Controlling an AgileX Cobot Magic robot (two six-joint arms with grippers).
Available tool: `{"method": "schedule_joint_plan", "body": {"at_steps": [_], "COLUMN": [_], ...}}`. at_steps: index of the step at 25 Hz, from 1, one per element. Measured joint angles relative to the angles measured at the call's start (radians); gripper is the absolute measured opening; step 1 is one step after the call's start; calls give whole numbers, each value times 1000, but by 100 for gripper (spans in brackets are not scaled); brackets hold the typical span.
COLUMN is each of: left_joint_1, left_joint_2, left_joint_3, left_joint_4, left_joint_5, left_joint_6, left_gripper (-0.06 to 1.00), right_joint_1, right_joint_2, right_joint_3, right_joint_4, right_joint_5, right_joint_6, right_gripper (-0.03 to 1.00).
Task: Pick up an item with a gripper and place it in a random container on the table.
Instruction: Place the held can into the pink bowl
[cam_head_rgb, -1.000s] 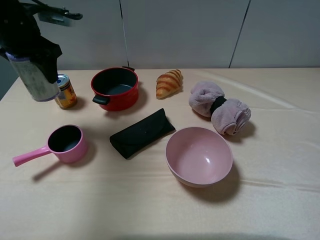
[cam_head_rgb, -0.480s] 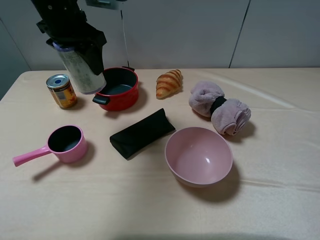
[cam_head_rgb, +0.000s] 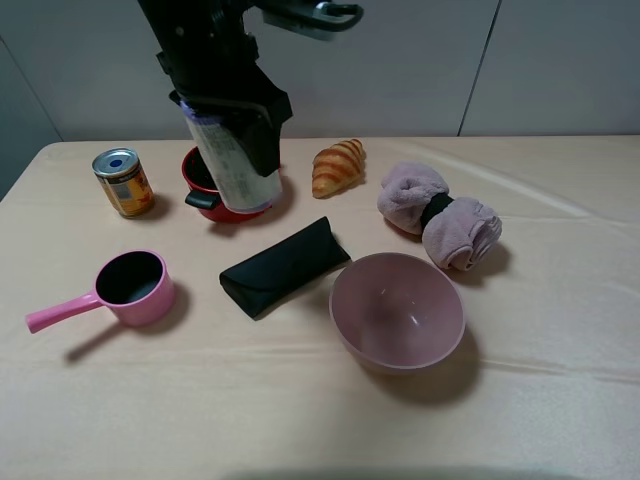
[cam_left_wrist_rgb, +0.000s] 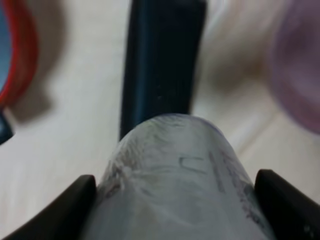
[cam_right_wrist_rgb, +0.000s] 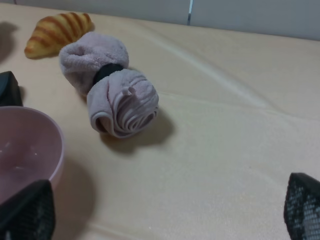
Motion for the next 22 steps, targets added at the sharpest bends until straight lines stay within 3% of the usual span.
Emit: {"method": "schedule_joint_plan", "body": {"at_steps": [15,22], "left_joint_1": [-239,-313], "left_joint_2": [8,137], "left_joint_3": [-2,-118], "left_joint_4": [0,-1], "left_joint_5": [-113,-80], "left_joint_6": [34,51], "left_gripper": [65,65], "right_joint_1": [0,0], "right_joint_2": [0,0], "right_joint_3": [0,0], "right_joint_4": [0,0], "right_joint_5": [0,0], "right_joint_6": [0,0], "right_gripper": [69,69]}}
